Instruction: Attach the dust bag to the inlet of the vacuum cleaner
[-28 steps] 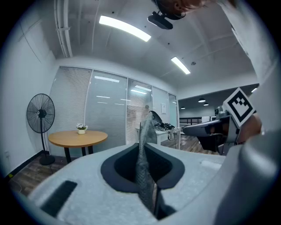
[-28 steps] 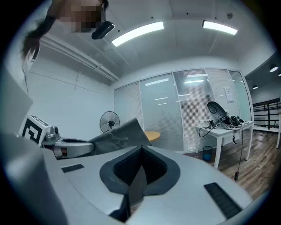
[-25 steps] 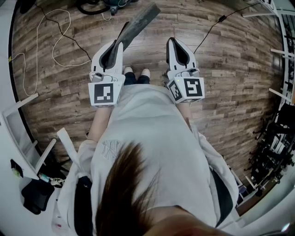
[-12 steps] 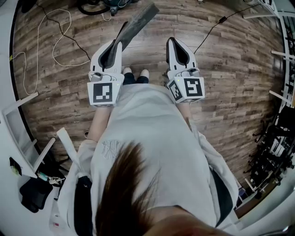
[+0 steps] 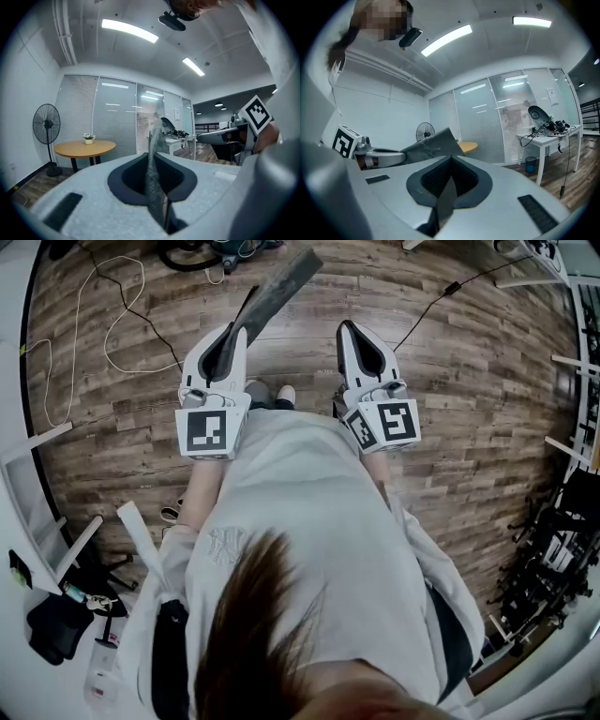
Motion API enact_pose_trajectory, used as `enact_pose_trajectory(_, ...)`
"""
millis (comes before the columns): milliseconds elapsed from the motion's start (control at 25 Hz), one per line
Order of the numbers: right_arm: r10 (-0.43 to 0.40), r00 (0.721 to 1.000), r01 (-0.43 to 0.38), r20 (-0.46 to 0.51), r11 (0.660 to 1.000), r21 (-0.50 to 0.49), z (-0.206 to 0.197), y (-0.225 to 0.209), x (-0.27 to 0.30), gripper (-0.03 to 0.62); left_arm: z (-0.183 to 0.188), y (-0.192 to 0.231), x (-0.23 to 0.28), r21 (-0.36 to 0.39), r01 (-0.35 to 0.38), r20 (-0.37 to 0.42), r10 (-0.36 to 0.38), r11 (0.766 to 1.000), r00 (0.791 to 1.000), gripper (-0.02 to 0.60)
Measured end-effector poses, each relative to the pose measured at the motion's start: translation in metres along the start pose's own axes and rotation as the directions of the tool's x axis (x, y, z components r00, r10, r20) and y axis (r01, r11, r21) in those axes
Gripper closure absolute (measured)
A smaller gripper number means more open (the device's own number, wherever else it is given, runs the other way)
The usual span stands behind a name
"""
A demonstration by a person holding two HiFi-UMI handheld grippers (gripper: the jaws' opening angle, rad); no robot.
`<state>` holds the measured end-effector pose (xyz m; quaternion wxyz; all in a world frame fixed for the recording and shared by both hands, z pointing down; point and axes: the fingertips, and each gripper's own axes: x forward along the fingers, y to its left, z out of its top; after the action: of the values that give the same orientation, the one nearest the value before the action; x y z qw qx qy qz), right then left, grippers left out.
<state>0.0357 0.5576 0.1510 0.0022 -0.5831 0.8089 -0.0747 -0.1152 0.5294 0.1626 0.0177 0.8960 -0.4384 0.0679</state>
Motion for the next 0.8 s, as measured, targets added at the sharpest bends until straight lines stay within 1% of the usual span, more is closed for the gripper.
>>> enact_pose_trajectory(160,0.006,1.000,-0.007,-0.014,1.000,-0.026,-0.004,-0.005,-0.004,0.591,-0.003,-0.006,0.004,0.000,0.001,-0.006,-0.001,1.000,1.000,0.541)
enact_pose_trajectory(400,-0.009,1.000,0.009,-0.016,1.000,-0.019,-0.005,-0.019,0.008,0.591,-0.007,-0.002,0.022,-0.003,0.009,-0.029,-0.009,1.000,1.000,0.541)
enact_pose_trajectory(480,-0.012,1.000,0.012,-0.015,1.000,-0.018,-0.004,-0.024,0.018,0.591,-0.009,0.004,0.031,-0.008,0.012,-0.035,-0.012,1.000,0.999,0.541)
enact_pose_trajectory(600,-0.018,1.000,0.018,-0.022,1.000,-0.007,-0.002,-0.031,0.041,0.591,-0.011,0.018,0.050,-0.009,0.036,-0.041,-0.037,0.999,0.998,0.541)
enact_pose_trajectory(800,-0.032,0.999,0.033,-0.026,0.999,0.018,0.005,-0.046,0.094,0.591,-0.013,0.055,0.088,0.013,0.067,-0.062,-0.066,0.998,0.996,0.541)
